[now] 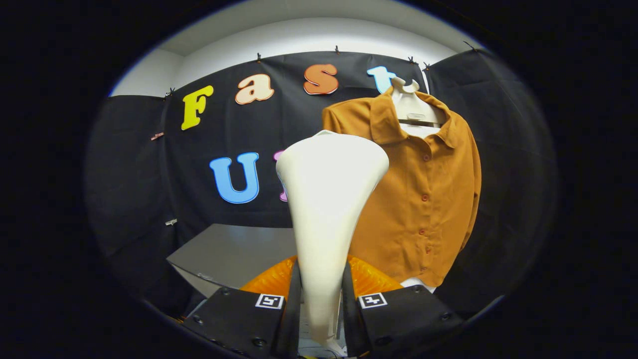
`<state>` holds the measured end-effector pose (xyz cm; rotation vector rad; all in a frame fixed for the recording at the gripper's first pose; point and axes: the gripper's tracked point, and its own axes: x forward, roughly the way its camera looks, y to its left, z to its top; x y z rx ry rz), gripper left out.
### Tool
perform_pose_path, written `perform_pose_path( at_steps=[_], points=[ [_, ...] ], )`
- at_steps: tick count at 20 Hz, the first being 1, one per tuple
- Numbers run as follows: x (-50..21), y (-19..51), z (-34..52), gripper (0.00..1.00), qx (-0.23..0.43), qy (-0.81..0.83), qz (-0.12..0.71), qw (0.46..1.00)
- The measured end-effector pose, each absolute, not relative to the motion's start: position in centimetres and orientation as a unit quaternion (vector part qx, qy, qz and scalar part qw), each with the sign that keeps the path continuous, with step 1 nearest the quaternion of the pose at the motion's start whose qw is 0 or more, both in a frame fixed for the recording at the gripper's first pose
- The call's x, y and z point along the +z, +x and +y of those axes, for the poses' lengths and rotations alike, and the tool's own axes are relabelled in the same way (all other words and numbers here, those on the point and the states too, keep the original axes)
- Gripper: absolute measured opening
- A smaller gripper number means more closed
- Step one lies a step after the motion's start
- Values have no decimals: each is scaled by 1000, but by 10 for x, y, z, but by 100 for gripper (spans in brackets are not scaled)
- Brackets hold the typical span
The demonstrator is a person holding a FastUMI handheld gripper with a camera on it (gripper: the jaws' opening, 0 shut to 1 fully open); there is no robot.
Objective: Iron the clothes twice with a garment steamer, once on the left side and once on the right side.
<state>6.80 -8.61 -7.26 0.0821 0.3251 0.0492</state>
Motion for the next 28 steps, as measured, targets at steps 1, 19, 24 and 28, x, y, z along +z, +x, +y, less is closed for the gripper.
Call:
perform_pose_path(
  at_steps=[1,19,24,28],
  points=[
    [-68,67,-76,40,18,41,158,986],
    [-26,23,33,40,-11,21,103,994],
    [-20,18,33,40,-9,20,96,995],
    [-17,17,31,39,-12,18,95,995]
  ],
)
